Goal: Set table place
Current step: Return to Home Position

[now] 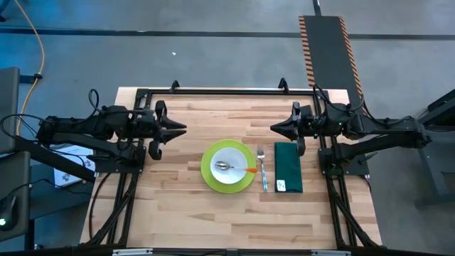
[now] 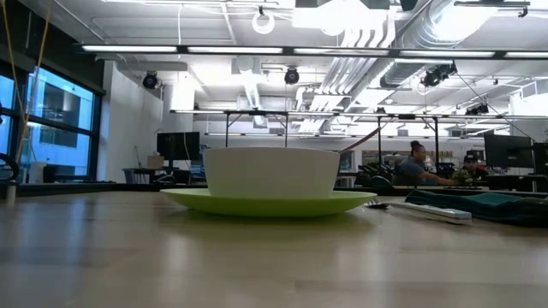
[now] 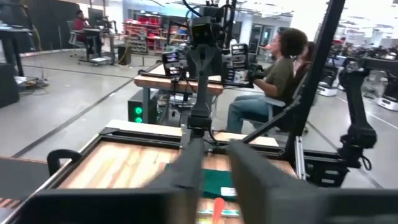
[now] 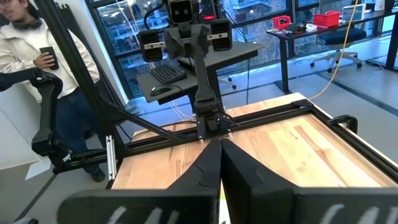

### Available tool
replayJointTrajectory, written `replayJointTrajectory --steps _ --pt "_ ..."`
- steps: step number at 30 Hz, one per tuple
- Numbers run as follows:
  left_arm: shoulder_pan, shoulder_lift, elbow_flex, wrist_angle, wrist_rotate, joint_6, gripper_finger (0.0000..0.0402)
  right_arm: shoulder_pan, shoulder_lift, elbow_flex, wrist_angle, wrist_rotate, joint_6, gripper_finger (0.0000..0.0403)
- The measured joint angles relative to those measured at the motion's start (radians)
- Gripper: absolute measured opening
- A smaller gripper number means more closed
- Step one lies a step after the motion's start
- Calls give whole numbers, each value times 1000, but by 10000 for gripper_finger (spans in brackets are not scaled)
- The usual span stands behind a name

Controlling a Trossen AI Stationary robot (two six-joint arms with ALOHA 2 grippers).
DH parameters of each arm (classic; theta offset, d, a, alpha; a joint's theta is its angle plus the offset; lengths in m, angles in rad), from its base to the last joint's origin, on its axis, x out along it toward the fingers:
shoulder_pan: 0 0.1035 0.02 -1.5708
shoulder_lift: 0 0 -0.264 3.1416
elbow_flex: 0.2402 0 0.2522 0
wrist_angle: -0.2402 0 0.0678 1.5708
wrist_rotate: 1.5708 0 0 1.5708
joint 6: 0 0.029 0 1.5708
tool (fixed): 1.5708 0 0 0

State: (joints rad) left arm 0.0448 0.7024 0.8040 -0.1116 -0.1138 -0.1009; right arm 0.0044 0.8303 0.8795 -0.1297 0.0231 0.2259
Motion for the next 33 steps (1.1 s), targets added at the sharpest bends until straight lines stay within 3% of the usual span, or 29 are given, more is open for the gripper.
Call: replayJointTrajectory --steps 1,3,19,33 --pt "0 -2 0 -4 8 0 42 0 0 0 0 0 0 0" --pt "0 -6 0 -13 16 -8 17 0 0 0 0 0 1 0" --pt "0 -50 -20 -3 -10 1 1 0 -29 0 -25 -16 1 0" --pt "1 -308 -524 409 -34 -108 0 11 -106 0 -69 -16 88 0"
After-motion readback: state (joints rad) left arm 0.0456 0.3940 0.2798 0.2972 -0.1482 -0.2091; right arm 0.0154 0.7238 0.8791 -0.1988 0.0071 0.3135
